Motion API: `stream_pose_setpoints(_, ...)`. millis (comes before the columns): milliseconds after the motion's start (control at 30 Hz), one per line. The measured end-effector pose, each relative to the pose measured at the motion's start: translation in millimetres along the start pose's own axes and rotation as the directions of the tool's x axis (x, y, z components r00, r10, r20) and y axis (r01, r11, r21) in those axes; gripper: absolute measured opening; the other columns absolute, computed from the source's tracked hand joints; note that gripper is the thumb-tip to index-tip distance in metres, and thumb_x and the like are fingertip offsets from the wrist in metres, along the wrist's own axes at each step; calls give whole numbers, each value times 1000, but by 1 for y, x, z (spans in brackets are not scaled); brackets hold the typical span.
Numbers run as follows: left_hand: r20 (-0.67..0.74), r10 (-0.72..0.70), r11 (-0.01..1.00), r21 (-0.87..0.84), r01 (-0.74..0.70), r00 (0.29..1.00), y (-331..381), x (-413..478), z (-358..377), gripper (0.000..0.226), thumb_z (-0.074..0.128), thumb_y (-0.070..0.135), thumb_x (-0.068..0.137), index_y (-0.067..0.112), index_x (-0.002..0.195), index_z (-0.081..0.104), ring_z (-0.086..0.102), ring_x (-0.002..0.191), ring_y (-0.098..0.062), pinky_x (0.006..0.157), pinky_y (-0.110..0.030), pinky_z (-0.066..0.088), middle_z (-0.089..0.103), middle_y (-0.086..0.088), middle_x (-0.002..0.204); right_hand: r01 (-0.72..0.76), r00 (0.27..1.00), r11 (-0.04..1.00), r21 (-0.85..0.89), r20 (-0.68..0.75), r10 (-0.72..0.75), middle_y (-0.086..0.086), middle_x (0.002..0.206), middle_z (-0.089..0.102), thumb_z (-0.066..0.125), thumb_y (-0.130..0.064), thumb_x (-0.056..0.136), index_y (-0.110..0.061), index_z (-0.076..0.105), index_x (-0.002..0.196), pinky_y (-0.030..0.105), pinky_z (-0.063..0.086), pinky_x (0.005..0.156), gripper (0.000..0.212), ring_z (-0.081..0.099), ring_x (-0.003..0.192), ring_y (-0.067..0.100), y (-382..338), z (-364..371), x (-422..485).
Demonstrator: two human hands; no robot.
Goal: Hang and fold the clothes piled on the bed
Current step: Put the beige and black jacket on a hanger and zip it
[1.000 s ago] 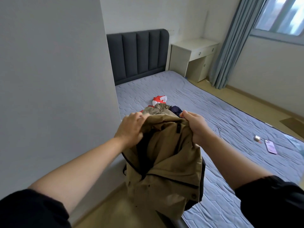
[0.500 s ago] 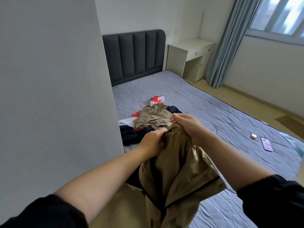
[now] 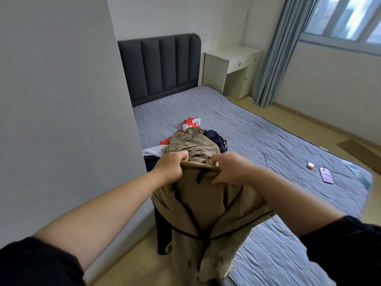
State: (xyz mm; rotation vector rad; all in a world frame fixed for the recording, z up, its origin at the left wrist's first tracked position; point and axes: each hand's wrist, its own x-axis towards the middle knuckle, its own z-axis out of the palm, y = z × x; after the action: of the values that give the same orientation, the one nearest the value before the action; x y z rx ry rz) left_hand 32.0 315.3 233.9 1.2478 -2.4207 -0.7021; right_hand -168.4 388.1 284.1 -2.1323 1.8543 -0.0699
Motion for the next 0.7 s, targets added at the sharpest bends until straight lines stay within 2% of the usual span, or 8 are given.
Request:
stream_pose_setpoints(100,-4,12,996,-91,-13,1000,-1,0,1,26,36,-13,74,10,73,48,44,66,-20,60,-35,35,47,-2,65,-76,996,977,-197,-70,63,-7,75,43,63,-16,80,-21,44,78,26,29,51,20,54,78,24,7,7,5)
stream_pose_setpoints(200,-20,79,979,-188,-81,997,-1,-2,-2,17,38,3,83,6,71,49,40,57,-14,55,-31,33,46,-3,61,-149,962,977,-150,-249,108,0,81,48,53,-6,77,-18,41,74,28,32,55,17,53,74,27,12,13,10)
stream_pose_setpoints(267,-26,141,987,-80,-142,990,-2,-3,-9,23,48,26,93,11,80,57,49,61,-13,57,-28,40,55,-1,68,-130,940,988,-84,-328,96,-1,79,46,54,-7,74,-17,43,74,27,30,52,14,51,70,27,11,15,12)
stream_pose_setpoints(333,4,196,978,71,-196,981,-3,0,-19,28,55,42,92,15,94,62,55,71,-12,64,-25,45,62,1,81,-94,911,996,-12,-405,81,-2,78,45,56,-9,72,-16,45,74,26,24,49,13,44,64,24,9,15,14)
stream_pose_setpoints(400,64,206,952,215,-216,976,-2,6,-28,25,58,39,92,17,103,63,57,79,-14,68,-26,48,65,0,92,-61,885,998,5,-462,57,-3,78,46,59,-11,71,-17,46,74,25,20,48,14,41,61,22,9,13,15)
stream_pose_setpoints(500,47,118,889,440,-126,992,2,17,-39,14,52,26,93,16,92,61,57,82,-23,66,-30,44,65,-5,93,-115,897,986,-118,-438,52,-2,74,45,57,-10,76,-18,42,79,25,19,47,16,47,62,25,9,15,17)
stream_pose_setpoints(567,-6,87,855,514,-71,996,5,20,-41,10,49,16,92,16,84,56,54,77,-23,62,-29,37,62,-5,87,-206,920,954,-218,-375,113,0,73,48,52,-6,82,-18,39,83,27,26,49,18,52,67,27,11,19,18)
stream_pose_setpoints(700,-93,149,774,630,-57,984,6,15,-36,12,46,6,91,14,86,54,48,65,-20,55,-27,30,62,-7,80,-282,935,924,-259,-288,204,6,94,57,50,0,86,-15,49,91,33,38,60,16,59,83,30,13,24,21)
